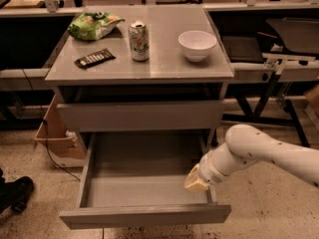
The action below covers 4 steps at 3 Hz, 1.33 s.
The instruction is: Open middle drawer
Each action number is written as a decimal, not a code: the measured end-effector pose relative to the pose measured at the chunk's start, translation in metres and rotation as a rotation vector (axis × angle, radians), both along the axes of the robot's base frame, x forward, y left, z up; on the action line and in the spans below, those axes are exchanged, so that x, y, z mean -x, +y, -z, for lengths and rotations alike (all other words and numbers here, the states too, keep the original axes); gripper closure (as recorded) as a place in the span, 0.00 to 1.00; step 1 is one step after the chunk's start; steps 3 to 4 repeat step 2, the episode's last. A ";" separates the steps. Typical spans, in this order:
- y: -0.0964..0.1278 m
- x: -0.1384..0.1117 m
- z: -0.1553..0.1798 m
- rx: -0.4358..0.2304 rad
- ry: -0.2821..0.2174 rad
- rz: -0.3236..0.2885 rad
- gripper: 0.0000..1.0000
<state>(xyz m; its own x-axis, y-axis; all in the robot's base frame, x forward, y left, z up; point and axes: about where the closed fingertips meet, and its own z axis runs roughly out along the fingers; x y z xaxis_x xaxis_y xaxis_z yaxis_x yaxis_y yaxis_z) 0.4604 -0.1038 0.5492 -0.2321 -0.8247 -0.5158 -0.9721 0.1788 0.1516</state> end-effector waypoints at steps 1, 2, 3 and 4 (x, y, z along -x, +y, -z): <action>-0.024 -0.025 -0.041 -0.022 -0.143 0.078 1.00; -0.029 -0.024 -0.041 -0.021 -0.149 0.087 0.81; -0.029 -0.024 -0.041 -0.021 -0.149 0.087 0.81; -0.029 -0.024 -0.041 -0.021 -0.149 0.087 0.81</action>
Offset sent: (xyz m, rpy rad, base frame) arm 0.0226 -0.0208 0.0360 0.0198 -0.1272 -0.0699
